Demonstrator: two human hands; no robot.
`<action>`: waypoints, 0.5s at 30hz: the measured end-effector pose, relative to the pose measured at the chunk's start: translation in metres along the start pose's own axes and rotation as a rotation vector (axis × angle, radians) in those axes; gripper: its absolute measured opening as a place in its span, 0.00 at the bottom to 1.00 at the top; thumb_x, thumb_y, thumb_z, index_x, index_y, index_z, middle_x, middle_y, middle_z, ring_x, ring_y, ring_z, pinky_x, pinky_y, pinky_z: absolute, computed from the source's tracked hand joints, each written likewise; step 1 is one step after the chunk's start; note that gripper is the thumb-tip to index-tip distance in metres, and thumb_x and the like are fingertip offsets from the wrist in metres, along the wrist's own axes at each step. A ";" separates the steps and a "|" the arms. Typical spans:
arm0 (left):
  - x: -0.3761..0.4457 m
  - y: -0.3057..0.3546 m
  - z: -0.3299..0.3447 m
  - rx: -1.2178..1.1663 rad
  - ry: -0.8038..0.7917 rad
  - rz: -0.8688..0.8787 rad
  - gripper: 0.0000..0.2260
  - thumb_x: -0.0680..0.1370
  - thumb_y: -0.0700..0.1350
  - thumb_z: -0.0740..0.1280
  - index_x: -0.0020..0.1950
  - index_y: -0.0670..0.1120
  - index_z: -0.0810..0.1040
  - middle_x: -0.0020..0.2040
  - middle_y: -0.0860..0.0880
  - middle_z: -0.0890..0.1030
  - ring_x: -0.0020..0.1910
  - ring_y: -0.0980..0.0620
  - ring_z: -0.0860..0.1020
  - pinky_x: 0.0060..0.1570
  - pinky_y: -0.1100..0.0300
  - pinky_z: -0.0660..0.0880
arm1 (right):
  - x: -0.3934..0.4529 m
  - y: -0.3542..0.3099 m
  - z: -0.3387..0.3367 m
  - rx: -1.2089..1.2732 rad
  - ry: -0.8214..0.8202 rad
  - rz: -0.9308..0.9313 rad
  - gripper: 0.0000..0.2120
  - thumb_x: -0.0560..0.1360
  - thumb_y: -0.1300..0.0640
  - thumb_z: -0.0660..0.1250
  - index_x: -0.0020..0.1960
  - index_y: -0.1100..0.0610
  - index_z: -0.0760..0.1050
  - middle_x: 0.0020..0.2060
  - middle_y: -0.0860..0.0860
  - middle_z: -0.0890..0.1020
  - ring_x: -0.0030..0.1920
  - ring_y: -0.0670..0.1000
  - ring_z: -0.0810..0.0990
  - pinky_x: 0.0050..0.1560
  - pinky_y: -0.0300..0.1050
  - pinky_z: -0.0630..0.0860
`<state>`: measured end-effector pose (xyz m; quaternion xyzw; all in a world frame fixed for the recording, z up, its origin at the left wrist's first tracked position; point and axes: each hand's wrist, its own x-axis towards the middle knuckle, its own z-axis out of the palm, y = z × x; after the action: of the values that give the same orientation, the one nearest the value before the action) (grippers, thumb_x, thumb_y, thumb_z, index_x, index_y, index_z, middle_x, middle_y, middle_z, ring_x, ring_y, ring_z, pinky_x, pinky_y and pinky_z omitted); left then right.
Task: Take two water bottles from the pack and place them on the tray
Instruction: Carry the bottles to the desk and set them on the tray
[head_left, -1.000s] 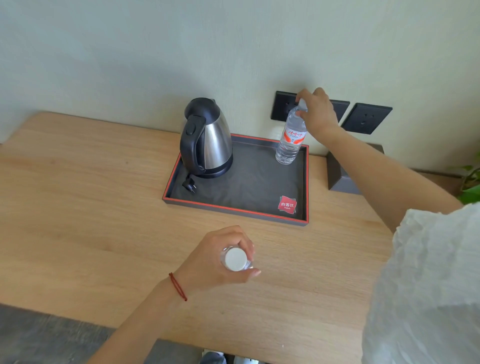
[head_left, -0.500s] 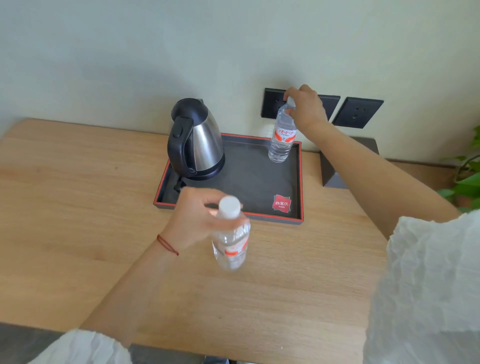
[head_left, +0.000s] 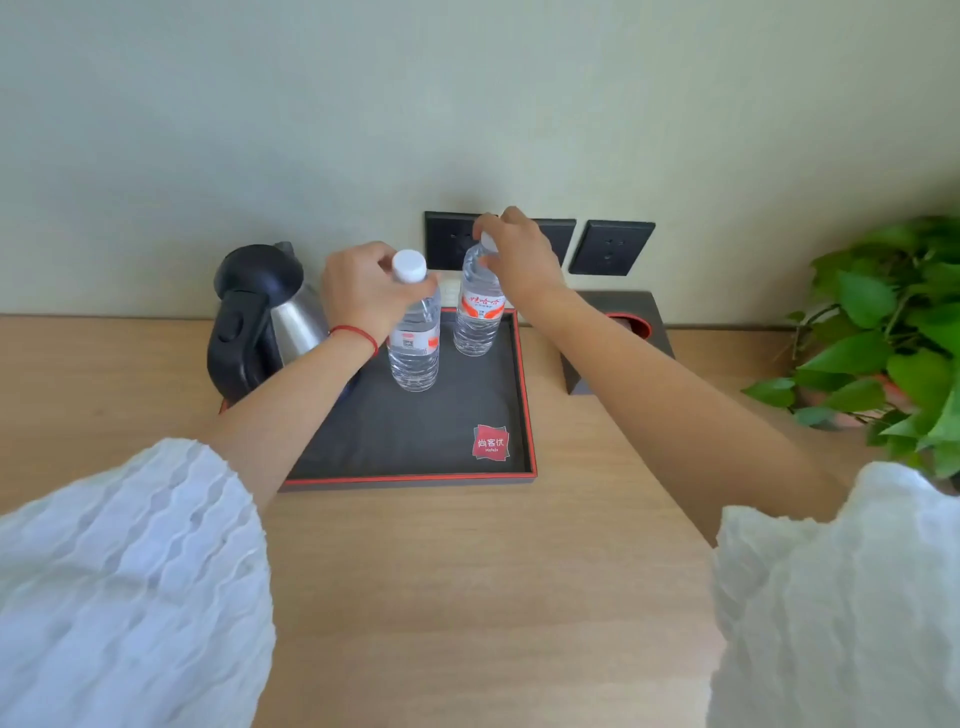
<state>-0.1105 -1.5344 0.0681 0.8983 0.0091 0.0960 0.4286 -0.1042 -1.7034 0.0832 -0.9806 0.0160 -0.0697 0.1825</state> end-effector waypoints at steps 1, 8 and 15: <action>0.004 0.000 0.006 -0.001 0.018 -0.028 0.17 0.63 0.54 0.77 0.39 0.42 0.81 0.40 0.41 0.84 0.37 0.45 0.77 0.36 0.54 0.72 | 0.001 0.001 0.000 0.000 0.003 -0.001 0.14 0.76 0.65 0.62 0.60 0.59 0.73 0.57 0.61 0.73 0.56 0.61 0.74 0.46 0.48 0.71; 0.024 0.006 0.010 0.073 -0.303 0.112 0.18 0.67 0.48 0.77 0.51 0.40 0.79 0.46 0.46 0.81 0.45 0.48 0.76 0.48 0.56 0.72 | 0.003 -0.001 0.002 0.003 0.010 -0.022 0.13 0.76 0.65 0.63 0.61 0.59 0.72 0.57 0.60 0.73 0.55 0.60 0.74 0.49 0.50 0.75; 0.043 0.010 -0.005 0.079 -0.605 0.278 0.15 0.71 0.34 0.73 0.56 0.38 0.77 0.58 0.39 0.81 0.55 0.44 0.78 0.62 0.51 0.73 | 0.003 -0.005 0.001 -0.021 0.002 -0.044 0.13 0.76 0.65 0.63 0.61 0.59 0.72 0.57 0.60 0.74 0.55 0.60 0.74 0.48 0.51 0.74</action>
<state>-0.0701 -1.5326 0.0857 0.8947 -0.2373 -0.1178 0.3597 -0.1007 -1.6986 0.0848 -0.9825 -0.0047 -0.0744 0.1706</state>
